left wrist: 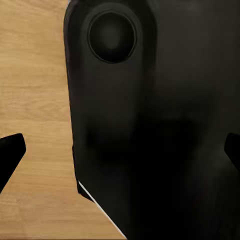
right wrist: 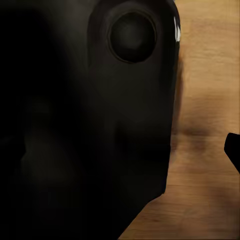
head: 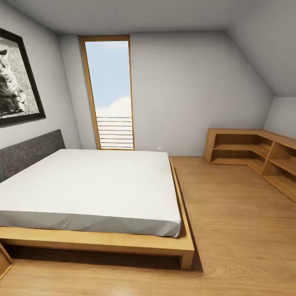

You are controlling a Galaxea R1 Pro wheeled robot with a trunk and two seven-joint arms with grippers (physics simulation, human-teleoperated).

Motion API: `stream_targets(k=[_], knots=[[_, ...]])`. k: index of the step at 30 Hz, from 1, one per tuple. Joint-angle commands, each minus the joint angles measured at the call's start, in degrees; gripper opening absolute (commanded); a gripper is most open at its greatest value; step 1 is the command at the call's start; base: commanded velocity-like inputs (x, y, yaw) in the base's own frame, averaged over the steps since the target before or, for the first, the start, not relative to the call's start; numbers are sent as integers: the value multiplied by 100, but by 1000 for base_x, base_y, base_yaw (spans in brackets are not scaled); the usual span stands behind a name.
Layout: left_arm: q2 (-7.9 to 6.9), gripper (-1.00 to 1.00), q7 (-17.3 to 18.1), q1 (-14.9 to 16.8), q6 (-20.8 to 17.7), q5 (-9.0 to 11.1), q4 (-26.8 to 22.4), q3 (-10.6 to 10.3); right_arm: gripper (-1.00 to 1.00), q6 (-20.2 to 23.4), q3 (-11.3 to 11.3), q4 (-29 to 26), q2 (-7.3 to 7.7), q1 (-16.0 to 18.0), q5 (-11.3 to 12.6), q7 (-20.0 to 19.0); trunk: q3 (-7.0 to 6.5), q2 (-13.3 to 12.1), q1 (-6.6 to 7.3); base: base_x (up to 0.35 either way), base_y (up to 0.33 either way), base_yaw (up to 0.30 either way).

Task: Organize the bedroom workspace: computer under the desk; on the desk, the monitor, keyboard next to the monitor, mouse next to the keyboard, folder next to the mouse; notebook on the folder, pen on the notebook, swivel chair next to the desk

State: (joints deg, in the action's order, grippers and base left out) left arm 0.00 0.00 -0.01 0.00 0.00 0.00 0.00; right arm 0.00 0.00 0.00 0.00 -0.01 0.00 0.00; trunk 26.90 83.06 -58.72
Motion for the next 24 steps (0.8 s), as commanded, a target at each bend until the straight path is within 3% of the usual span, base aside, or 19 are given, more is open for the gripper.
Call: stream_targets(k=[1,6,12,21,24], knots=[[33,100,-1,1,19,-33,-33,-28,100,33,14,-33,-33,34,33,-33,-15,-39,22,0,0,0],[170,100,-7,1,24,-74,-119,-27,100,32,9,-30,-139,36,42,-43,-105,-239,131,0,0,0],[67,100,15,1,18,-75,-131,-26,100,11,-5,-27,-157,36,32,-41,-213,-480,263,0,0,0],[46,100,17,1,20,-71,-132,-26,100,9,1,-42,-158,36,34,-38,-374,-841,461,0,0,0],[41,100,17,1,23,-70,-132,-24,100,3,10,-52,-155,36,39,-37,-374,-841,461,0,0,0]])
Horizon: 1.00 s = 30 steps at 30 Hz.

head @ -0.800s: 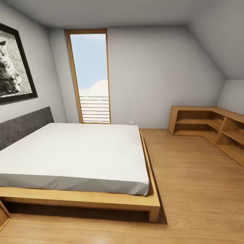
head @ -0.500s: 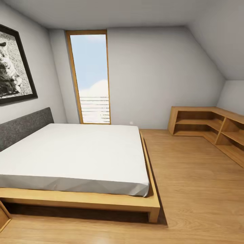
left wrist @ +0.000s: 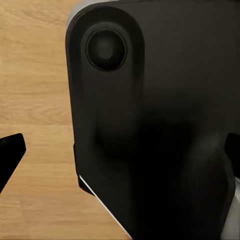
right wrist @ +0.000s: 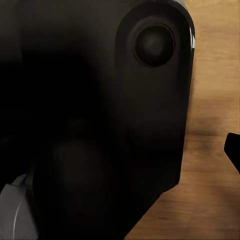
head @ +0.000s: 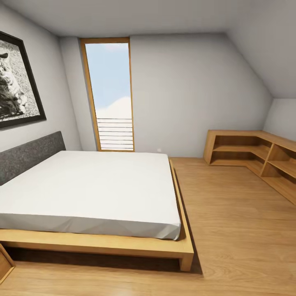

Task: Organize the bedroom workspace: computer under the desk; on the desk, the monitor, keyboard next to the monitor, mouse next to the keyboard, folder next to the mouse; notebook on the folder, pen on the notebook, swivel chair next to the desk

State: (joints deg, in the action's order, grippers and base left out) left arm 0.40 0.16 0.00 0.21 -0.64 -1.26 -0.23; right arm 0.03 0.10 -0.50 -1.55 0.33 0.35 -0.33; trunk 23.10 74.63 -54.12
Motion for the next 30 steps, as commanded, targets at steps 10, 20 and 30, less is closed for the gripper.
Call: stream_targets(k=[10,20,30], knots=[[-134,100,-46,0,11,17,-41,28,100,-284,18,-104,16,2,7,14,5,3,0,0,0,0],[-182,100,-67,0,7,20,-352,32,100,-605,17,-389,96,2,-1,23,5,3,0,0,0,0],[-184,100,-65,0,6,20,-597,32,100,-1568,8,-398,94,2,0,24,5,3,0,0,0,0]])
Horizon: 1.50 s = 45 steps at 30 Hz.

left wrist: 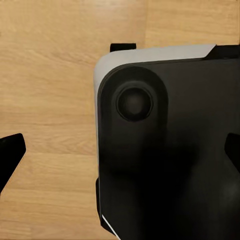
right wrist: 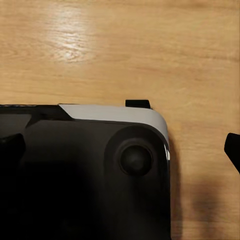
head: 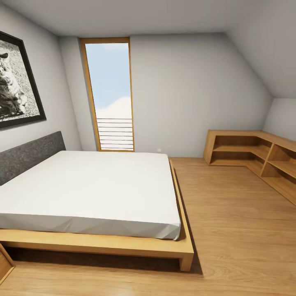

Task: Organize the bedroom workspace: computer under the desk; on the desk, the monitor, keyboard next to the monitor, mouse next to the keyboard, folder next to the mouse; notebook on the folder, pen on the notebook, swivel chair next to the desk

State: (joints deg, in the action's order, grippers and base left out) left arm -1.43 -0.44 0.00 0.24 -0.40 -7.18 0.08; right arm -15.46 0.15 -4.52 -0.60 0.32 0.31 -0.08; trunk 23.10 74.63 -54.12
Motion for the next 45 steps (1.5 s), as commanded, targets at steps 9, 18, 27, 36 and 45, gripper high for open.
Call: stream_targets(k=[9,18,27,36,45], knots=[[2,100,-7,0,2,-4,-60,0,100,-34,-12,12,-21,3,12,-1,6,3,0,0,0,0],[-26,100,-8,0,119,-4,-115,0,100,-43,-16,1,-27,3,24,-1,6,3,0,0,0,-1],[-106,100,-12,0,527,4,-313,6,100,-68,-1,-54,-17,3,20,-1,6,3,0,0,0,-143],[-114,100,-11,0,721,9,-630,17,100,-389,9,-763,5,3,13,2,6,3,0,0,0,-253],[-95,100,-25,19,1017,482,-1498,173,100,-487,22,-1454,90,259,19,15,6,3,0,0,0,-267]])
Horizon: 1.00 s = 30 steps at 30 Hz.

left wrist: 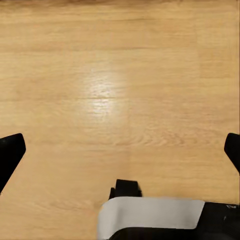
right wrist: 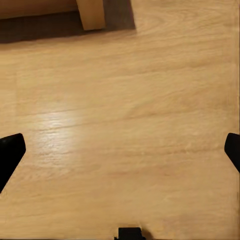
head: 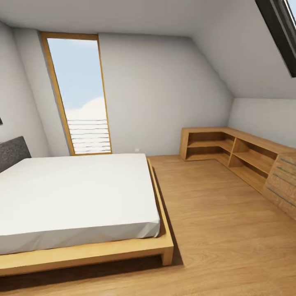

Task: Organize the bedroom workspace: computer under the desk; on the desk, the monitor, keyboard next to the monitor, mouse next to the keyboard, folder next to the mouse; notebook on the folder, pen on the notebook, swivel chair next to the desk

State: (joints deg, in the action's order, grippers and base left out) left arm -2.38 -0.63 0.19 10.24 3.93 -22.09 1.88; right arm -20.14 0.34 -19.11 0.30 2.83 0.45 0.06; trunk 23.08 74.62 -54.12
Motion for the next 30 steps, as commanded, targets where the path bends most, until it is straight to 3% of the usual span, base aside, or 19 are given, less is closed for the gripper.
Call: stream_targets(k=[1,4,5,11,15,16,23,30], knots=[[0,100,-6,14,22,160,-101,3,100,-20,6,-5,11,70,8,1,8,4,0,0,0,-268],[0,100,-7,89,30,555,-332,18,100,-25,40,-11,61,314,16,7,8,4,0,0,0,-268],[-3,100,-7,175,31,861,-426,23,100,-27,57,-9,69,365,21,8,8,4,0,0,0,-268],[-3,100,-2,424,31,1736,-462,29,100,-42,222,-5,87,543,196,10,8,4,0,0,0,-269],[16,100,14,489,50,2018,-158,29,100,-56,363,26,84,585,512,9,8,4,0,0,0,-270],[30,100,17,516,56,2150,73,30,100,-204,431,193,74,602,832,5,8,4,0,0,0,-273],[41,100,19,532,65,2229,211,31,100,-974,472,686,79,612,1095,3,18,4,0,0,0,-274],[23,100,42,534,80,2229,228,42,100,-1111,484,774,93,613,1138,3,43,4,0,0,0,-274]])
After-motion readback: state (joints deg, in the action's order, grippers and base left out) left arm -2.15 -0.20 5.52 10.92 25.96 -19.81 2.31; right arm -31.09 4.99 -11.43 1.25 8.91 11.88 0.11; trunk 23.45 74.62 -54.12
